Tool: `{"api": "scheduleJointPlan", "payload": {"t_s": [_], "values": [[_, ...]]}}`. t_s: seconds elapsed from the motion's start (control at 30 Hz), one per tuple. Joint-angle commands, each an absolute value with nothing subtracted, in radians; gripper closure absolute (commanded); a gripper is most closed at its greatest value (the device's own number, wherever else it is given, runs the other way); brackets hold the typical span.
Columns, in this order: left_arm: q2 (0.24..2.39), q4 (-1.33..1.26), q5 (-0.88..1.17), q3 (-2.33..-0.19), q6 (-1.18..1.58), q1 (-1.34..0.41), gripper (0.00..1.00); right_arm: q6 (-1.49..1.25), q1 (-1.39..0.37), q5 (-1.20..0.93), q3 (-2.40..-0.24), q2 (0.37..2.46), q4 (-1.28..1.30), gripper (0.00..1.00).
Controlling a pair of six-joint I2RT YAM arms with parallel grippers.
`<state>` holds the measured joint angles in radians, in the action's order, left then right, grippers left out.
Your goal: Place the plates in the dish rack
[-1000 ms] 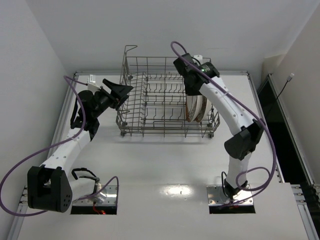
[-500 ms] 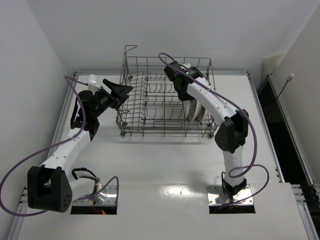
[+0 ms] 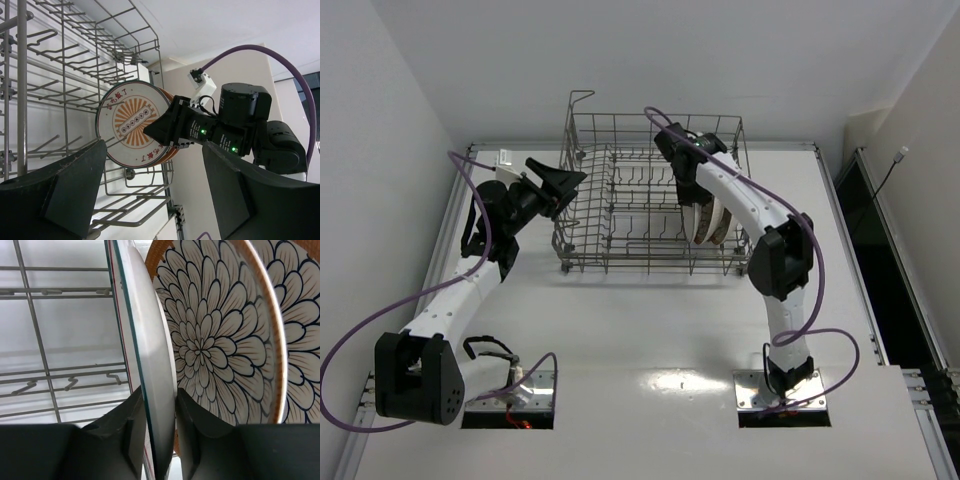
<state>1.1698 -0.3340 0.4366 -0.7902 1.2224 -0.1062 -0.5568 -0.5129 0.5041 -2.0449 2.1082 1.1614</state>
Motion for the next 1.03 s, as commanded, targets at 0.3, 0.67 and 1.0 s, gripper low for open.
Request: {"api": "scheduleJointPlan", "payload": {"t_s": [0.3, 0.67, 1.0], "values": [[1.169, -0.288, 0.422, -0.785, 1.193, -0.112, 0.25, -0.537, -0.431, 0.322, -2.274, 1.988, 1.226, 0.17], [1.178, -0.287, 0.404, -0.795, 1.143, -0.112, 0.19, -0.285, -0.351, -0.195, -2.114, 1.715, 0.966, 0.00], [1.189, -0.036, 0.266, -0.931, 0.783, -0.112, 0.10, -0.291, -0.293, -0.123, -1.730, 1.371, 0.795, 0.00]]}}
